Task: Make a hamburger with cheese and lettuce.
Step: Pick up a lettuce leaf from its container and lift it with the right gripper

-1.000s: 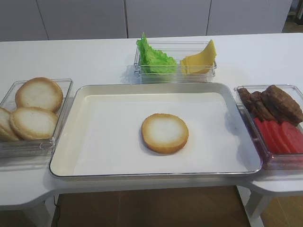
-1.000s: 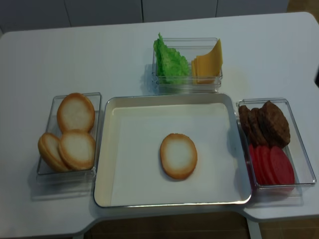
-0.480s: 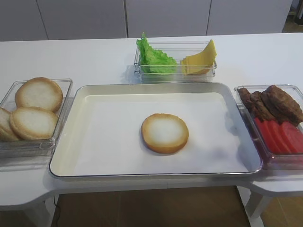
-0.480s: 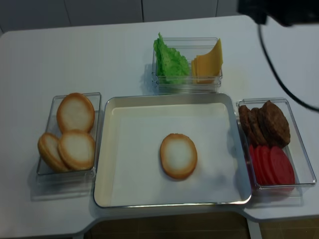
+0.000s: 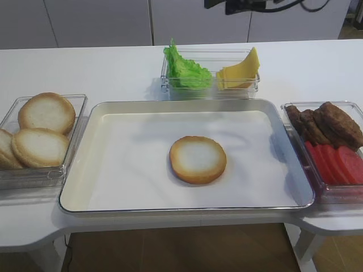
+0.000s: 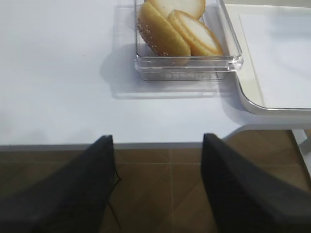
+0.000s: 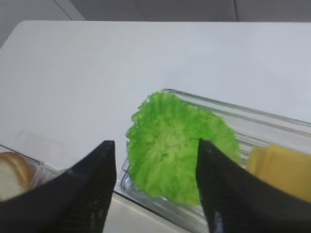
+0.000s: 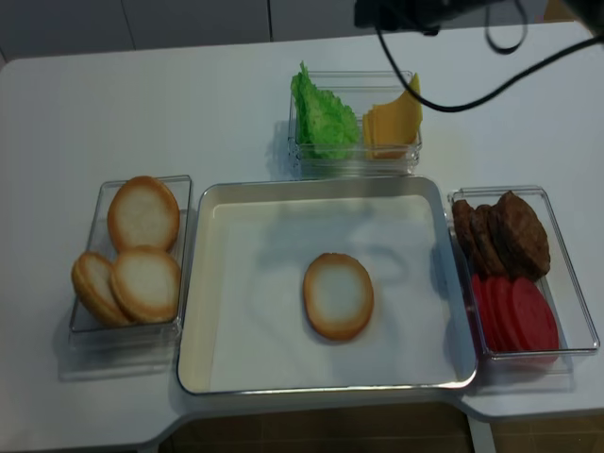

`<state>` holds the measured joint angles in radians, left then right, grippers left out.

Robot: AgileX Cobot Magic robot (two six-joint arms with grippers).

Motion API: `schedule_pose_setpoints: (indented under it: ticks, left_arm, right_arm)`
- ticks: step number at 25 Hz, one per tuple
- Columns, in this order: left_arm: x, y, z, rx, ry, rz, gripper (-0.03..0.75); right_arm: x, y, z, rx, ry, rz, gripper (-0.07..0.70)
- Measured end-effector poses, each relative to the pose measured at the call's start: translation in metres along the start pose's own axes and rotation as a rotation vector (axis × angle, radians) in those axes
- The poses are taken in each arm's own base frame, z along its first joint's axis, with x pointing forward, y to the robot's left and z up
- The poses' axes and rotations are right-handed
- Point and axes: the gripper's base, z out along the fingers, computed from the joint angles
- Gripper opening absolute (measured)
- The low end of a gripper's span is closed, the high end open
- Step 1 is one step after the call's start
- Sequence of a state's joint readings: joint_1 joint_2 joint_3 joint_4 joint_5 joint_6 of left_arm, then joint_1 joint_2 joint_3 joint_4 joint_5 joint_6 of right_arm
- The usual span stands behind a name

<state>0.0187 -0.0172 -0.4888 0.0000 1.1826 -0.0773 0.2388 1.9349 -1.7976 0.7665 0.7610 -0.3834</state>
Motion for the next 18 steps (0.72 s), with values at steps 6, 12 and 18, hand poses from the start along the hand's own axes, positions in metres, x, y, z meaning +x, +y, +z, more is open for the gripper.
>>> schedule_pose_setpoints:
  ticks: [6,12,18]
  left_arm:
    - [0.000,0.000,0.000,0.000,0.000,0.000,0.424]
    - [0.000,0.000,0.000,0.000,0.000,-0.002,0.424]
    - [0.000,0.000,0.000,0.000,0.000,-0.002,0.424]
  right_arm:
    - [-0.001,-0.017,0.049,-0.103,0.060,0.083,0.399]
    - [0.005,-0.018,0.071,-0.129,0.091,0.093,0.399]
    - [0.018,-0.004,0.088,-0.141,0.133,0.067,0.399]
